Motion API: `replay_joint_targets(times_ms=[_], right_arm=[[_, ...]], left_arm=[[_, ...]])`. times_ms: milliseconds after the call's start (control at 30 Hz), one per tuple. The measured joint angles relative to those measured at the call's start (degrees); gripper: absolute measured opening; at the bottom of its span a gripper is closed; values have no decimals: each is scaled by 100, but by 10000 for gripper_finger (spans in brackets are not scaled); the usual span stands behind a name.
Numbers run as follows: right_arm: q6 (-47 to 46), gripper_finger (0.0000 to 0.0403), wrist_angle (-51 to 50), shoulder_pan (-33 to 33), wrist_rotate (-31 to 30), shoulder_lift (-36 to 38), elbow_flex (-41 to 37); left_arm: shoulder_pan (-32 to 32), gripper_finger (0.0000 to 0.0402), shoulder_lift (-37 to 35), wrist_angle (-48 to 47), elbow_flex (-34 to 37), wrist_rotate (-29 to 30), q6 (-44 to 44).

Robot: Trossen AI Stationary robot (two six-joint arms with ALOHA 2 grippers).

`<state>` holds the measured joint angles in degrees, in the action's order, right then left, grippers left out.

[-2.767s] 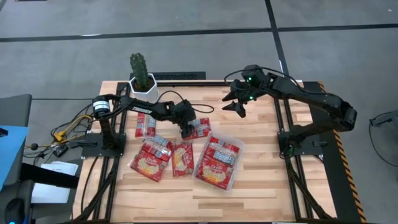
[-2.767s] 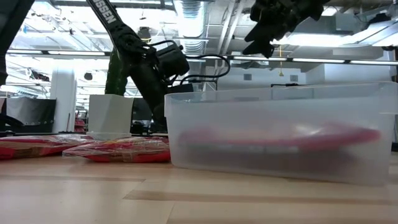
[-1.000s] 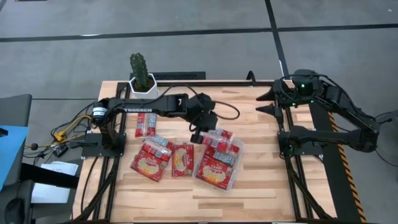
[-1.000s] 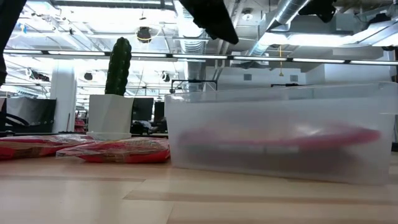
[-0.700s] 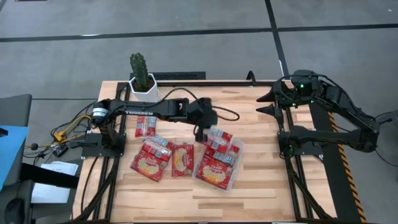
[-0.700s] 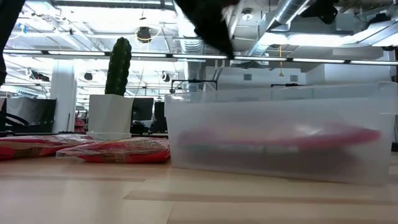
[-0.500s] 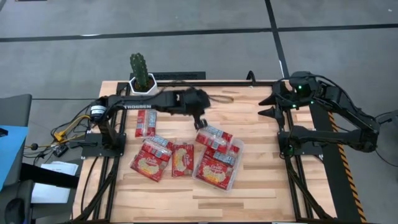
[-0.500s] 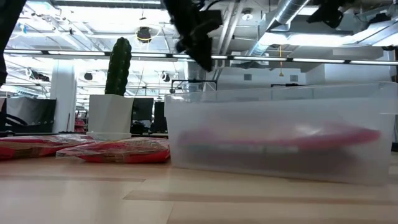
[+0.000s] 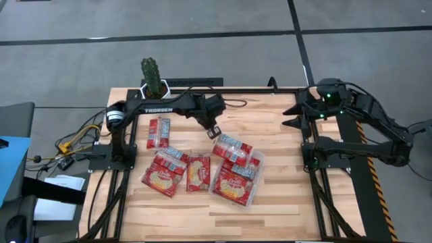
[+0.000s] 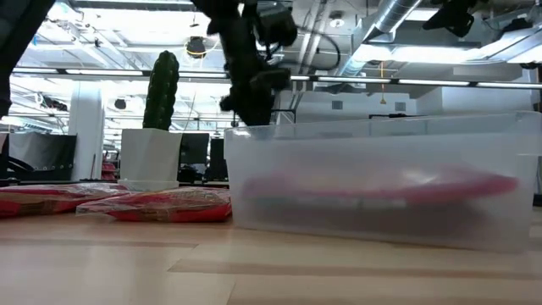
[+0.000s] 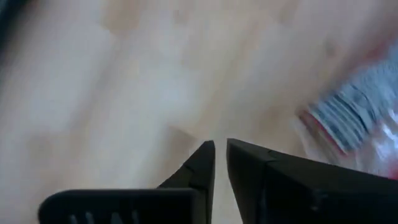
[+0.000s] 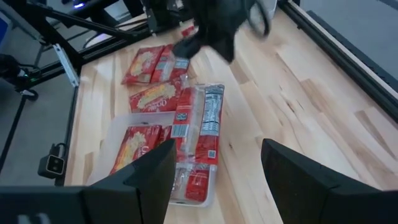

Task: Sort popcorn bags into baskets
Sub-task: Put the red popcorn bag into the transparent bin

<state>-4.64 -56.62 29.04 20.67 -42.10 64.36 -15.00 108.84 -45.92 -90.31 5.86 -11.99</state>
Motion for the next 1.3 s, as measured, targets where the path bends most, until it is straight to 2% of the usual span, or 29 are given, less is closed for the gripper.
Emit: replay_joint_targets(times_ms=[133,267,600,800,967,1033,1133,1233,1300], right_arm=[[5,260,-22,-4,1,138,0],[9,260,-24,0,-4,279,0],[-98,260,-35,-2,-319,628,0],[-160,260,-35,-2,-321,692,0],[-290,260,-43,-3,-311,695,0],[-292,260,-121,-7,-309,734,0],[-308,260,-324,-7,-308,806,0],[-308,260,-489,-2,-308,880,0],[-308,260,-536,0,-308,935,0]], left_arm=[[61,7,2,833,671,-682,-430],[177,3,-22,1313,918,-1175,-792],[748,1,-13,2094,945,-1159,-1134],[942,0,-12,2130,933,-1031,-1345],[1017,0,-247,1176,569,-1306,-1246],[1124,0,-533,588,479,-1046,-1046],[1392,0,-1096,-89,586,-27,-1177],[1803,0,-1745,-23,1101,815,-1672],[2107,3,-2133,117,1586,987,-2289]])
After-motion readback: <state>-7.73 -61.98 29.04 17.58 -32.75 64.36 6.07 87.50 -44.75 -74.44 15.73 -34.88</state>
